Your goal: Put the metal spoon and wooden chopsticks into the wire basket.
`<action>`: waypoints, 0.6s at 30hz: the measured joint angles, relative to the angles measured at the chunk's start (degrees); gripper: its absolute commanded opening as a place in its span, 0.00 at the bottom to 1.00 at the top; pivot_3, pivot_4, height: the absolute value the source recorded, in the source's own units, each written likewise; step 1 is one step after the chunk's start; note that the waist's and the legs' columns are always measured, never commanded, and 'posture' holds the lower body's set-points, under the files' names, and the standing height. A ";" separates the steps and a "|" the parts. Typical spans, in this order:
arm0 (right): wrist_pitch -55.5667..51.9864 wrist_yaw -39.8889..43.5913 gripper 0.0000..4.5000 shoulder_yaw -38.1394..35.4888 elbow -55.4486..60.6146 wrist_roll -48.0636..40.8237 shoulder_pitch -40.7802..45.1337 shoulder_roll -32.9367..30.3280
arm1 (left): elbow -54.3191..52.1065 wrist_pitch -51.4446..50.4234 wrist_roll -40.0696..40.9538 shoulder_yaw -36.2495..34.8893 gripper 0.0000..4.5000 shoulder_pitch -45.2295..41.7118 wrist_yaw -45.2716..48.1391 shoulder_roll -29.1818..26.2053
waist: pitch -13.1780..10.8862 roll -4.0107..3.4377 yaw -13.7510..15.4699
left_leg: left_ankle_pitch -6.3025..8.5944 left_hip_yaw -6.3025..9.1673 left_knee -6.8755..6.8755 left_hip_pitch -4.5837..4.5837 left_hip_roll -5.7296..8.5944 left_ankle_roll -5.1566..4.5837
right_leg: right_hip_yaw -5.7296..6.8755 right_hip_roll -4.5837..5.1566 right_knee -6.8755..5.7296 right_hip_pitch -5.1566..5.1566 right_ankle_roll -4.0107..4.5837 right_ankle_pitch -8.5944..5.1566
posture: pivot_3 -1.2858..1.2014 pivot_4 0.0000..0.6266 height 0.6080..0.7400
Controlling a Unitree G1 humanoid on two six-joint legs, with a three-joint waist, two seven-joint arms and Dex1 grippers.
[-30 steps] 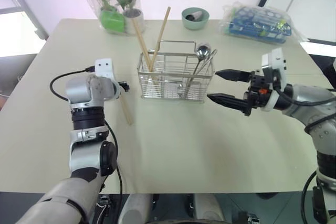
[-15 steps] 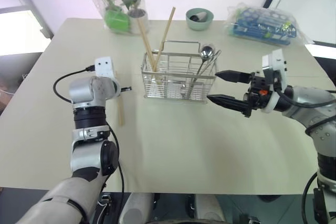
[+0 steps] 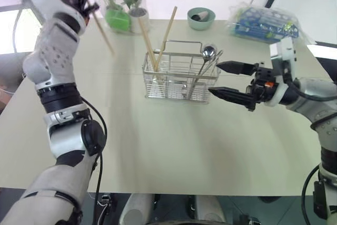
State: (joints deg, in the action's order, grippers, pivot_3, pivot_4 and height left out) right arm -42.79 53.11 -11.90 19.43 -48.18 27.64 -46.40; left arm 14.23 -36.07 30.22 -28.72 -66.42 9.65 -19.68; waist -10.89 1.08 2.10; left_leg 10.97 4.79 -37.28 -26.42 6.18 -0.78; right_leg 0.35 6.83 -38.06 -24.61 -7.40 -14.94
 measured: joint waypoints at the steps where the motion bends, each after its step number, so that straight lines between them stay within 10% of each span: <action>1: -0.05 0.00 1.00 0.00 0.00 0.00 0.00 -0.01 | -1.03 -0.16 1.24 0.32 0.01 -0.73 0.72 0.10 | 0.00 0.00 -0.01 | 0.00 0.00 0.01 0.01 0.00 -0.01 | 0.00 0.00 -0.01 0.00 0.00 0.00 | 0.52 0.24 0.60; 18: -0.53 -2.69 1.00 -2.57 1.75 -1.15 -1.30 -0.10 | -5.81 14.64 -4.96 20.34 0.01 11.75 7.27 12.76 | 0.00 -0.01 0.10 | -0.04 -0.05 -0.01 0.03 -0.02 -0.08 | -0.07 0.00 -0.02 0.00 0.01 0.00 | 0.52 0.24 0.60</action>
State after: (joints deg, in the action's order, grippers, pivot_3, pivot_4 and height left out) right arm -43.32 50.42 -14.47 21.19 -49.33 26.34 -46.50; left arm 8.41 -21.43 25.27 -8.38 -54.66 16.92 -6.92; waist -10.89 1.06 2.20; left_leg 10.93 4.73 -37.29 -26.39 6.15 -0.87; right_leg 0.28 6.83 -38.08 -24.60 -7.39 -14.94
